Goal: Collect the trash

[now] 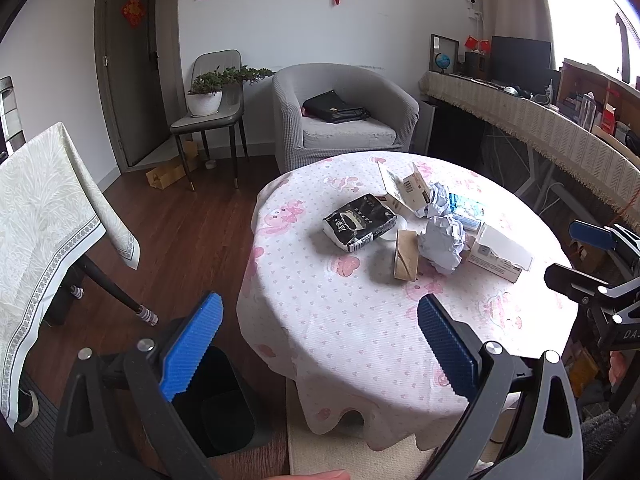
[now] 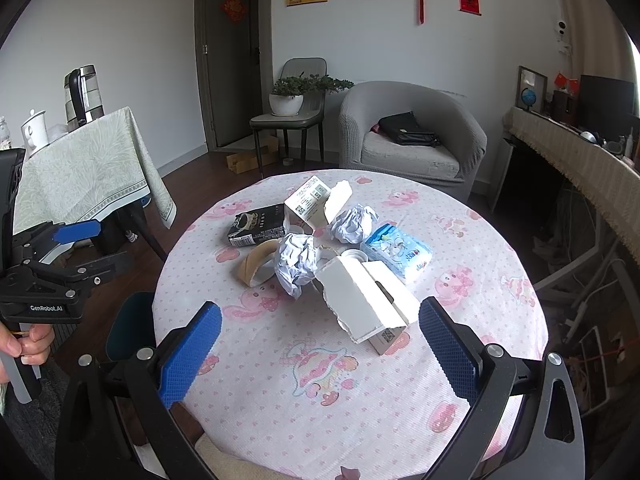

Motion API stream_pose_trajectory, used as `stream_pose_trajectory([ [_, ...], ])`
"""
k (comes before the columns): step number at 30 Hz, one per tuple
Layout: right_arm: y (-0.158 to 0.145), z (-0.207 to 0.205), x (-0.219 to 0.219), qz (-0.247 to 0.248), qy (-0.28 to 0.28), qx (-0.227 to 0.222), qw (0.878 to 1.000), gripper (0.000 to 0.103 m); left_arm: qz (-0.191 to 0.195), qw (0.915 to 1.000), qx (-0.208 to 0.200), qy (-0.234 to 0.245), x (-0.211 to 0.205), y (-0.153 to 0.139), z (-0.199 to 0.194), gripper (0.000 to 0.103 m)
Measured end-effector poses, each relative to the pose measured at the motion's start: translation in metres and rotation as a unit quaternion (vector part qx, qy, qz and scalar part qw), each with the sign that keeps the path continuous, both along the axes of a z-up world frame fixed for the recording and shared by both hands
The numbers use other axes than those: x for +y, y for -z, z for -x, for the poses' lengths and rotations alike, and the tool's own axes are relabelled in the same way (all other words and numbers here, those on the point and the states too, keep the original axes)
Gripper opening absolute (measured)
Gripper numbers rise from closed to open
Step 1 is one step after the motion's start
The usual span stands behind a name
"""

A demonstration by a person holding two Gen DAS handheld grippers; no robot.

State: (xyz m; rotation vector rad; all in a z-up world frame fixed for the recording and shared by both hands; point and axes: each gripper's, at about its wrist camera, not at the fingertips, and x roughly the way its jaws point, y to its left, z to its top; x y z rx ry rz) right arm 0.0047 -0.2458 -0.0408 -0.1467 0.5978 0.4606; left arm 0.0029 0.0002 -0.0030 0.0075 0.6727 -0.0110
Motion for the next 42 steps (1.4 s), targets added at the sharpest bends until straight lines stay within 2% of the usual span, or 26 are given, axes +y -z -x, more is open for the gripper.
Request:
stream_pose_trajectory([
  [42, 0.0044, -0.002, 0.0024, 0.007, -0.004, 0.005, 1.0, 0.1, -0.004, 1.0, -0.008, 0.003, -0.0053, -0.0045, 0.0015, 0.1],
])
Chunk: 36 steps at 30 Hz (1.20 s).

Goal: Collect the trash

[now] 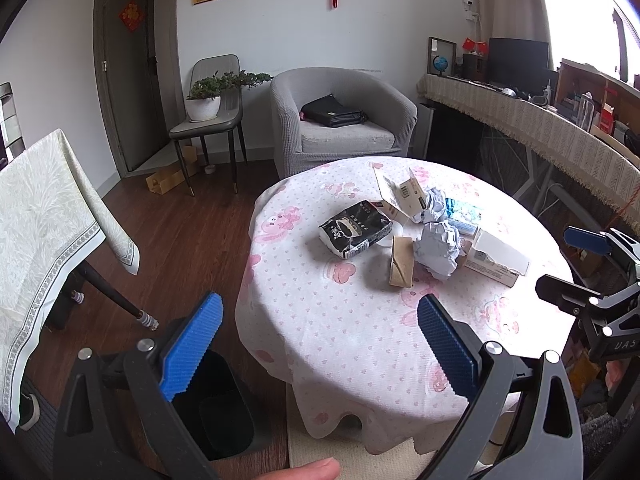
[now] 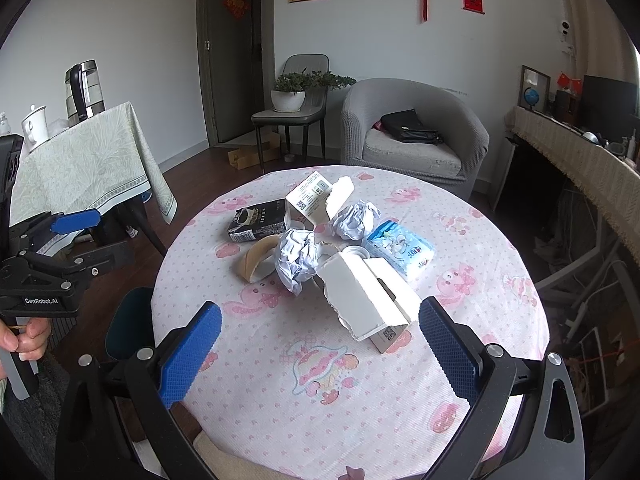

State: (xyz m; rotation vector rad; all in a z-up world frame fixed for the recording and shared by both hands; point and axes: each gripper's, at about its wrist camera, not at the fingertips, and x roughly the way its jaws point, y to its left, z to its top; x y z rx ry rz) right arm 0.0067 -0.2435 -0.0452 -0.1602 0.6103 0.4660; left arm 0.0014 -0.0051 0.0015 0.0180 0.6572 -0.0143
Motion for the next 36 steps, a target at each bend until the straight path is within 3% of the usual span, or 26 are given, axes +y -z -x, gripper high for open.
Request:
stream_pose_trajectory([
  [9, 0.002, -0.004, -0.006, -0.005, 0.005, 0.003, 1.0, 0.1, 0.015, 0.9997, 0.003, 0.016, -0.004, -0.002, -0.004, 0.099],
  [17, 0.009, -0.021, -0.035, -0.075, 0.017, 0.033, 0.997, 0.1, 0.029, 0.9992, 0.003, 0.028, -0.007, -0.003, -0.01, 0.098],
  [21, 0.014, -0.03, -0.05, -0.114, 0.021, 0.049, 0.992, 0.088, 0.038, 0.9987, 0.0, 0.032, -0.008, -0.004, -0.013, 0.097],
  [24, 0.019, -0.037, -0.058, -0.136, 0.024, 0.063, 0.988, 0.081, 0.04, 0.9984, 0.003, 0.039, -0.013, -0.003, -0.018, 0.09],
  [36, 0.049, -0.064, -0.073, -0.211, 0.03, 0.13, 0.968, 0.072, 0.035, 0.996, 0.021, 0.08, -0.042, 0.001, -0.041, 0.08],
])
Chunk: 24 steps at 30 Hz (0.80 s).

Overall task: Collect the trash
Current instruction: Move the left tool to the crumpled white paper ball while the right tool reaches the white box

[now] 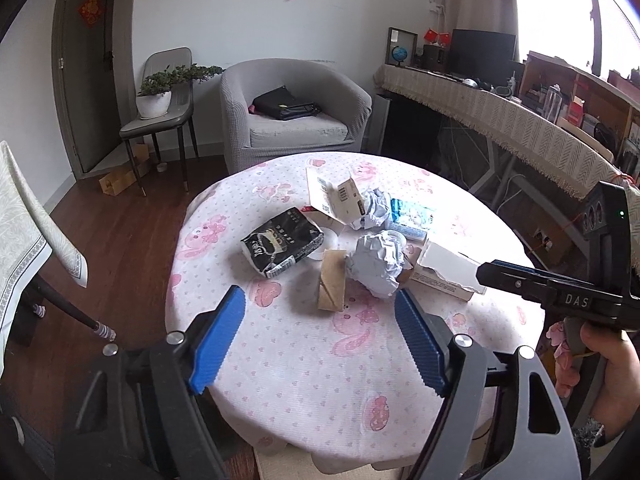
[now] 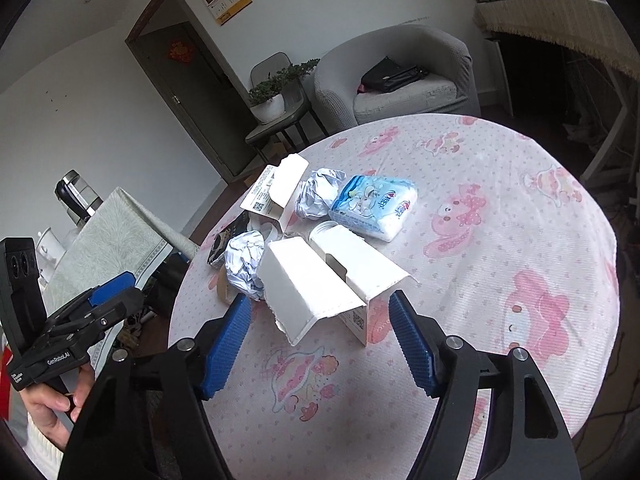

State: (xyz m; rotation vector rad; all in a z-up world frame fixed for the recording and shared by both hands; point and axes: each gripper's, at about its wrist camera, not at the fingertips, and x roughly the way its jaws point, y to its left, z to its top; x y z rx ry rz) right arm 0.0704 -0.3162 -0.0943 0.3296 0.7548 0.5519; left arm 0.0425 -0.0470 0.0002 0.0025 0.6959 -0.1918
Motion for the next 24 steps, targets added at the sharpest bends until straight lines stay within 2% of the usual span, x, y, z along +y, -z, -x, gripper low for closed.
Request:
stream_pose_trajectory([
  [3, 0.007, -0.008, -0.002, -0.026, -0.003, 0.013, 1.0, 0.071, 0.002, 0.9998, -0.001, 0.02, -0.009, 0.0, -0.008, 0.079],
  [10, 0.013, -0.017, 0.002, -0.042, -0.009, 0.02, 0.999, 0.067, 0.035, 0.9977, 0.016, 0.056, -0.026, 0.009, -0.028, 0.079],
  [13, 0.017, -0.021, 0.002, -0.043, -0.007, 0.025, 0.999, 0.066, 0.056, 0.9965, 0.022, 0.059, -0.031, 0.009, -0.041, 0.074],
  [17, 0.018, -0.024, 0.0, -0.046, -0.009, 0.023, 0.999, 0.064, 0.058, 0.9959, 0.04, 0.057, -0.039, 0.016, -0.057, 0.066],
  [24, 0.021, -0.027, 0.0, -0.052, -0.014, 0.02, 0.998, 0.063, 0.074, 0.9942, 0.072, 0.031, -0.036, 0.031, -0.076, 0.064],
])
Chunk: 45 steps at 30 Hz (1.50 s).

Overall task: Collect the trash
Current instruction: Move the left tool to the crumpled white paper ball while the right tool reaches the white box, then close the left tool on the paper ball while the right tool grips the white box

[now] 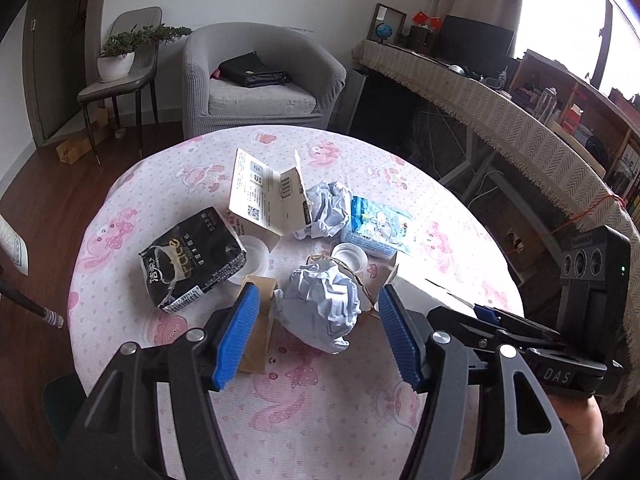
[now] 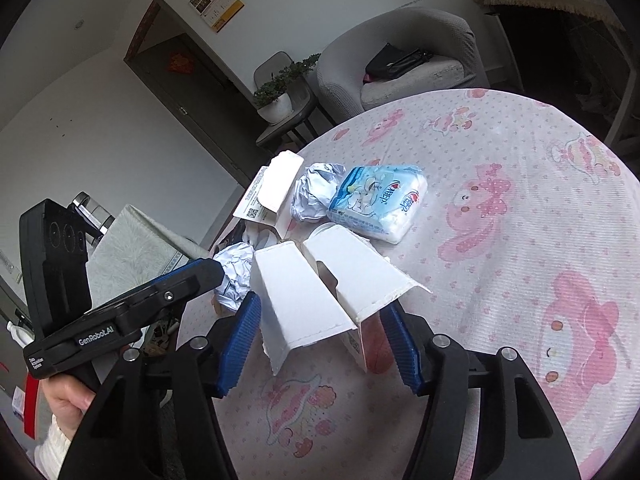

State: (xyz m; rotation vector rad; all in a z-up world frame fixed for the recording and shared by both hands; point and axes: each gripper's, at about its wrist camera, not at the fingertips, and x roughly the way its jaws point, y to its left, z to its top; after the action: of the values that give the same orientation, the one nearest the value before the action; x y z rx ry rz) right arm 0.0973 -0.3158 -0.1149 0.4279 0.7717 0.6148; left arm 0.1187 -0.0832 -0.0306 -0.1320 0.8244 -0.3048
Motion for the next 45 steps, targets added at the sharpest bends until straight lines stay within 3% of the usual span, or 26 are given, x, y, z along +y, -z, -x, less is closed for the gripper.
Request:
stream_pose_trajectory([
  [5, 0.0, -0.002, 0.003, -0.002, -0.008, -0.007, 1.0, 0.061, 0.023, 0.9994, 0.023, -0.014, 0.006, 0.008, -0.011, 0.054],
  [11, 0.001, -0.004, 0.01, -0.004, -0.019, -0.009, 1.0, 0.051, 0.03, 0.9992, 0.024, -0.008, 0.002, 0.008, -0.015, 0.046],
  [23, -0.009, -0.001, 0.015, 0.041, -0.01, -0.041, 0.998, 0.03, 0.03, 0.9995, 0.004, -0.009, 0.017, -0.003, -0.005, 0.044],
  [33, -0.024, 0.008, 0.017, 0.087, 0.004, -0.077, 0.993, 0.029, 0.044, 0.9988, -0.022, -0.004, 0.031, -0.018, 0.011, 0.044],
  [42, -0.03, 0.017, 0.033, 0.12, -0.006, -0.086, 0.989, 0.028, 0.038, 0.9991, -0.019, -0.001, 0.036, -0.013, 0.014, 0.045],
  [45, -0.032, 0.017, 0.036, 0.12, -0.006, -0.087, 0.989, 0.028, 0.052, 0.9984, -0.018, -0.009, 0.046, -0.012, 0.013, 0.045],
])
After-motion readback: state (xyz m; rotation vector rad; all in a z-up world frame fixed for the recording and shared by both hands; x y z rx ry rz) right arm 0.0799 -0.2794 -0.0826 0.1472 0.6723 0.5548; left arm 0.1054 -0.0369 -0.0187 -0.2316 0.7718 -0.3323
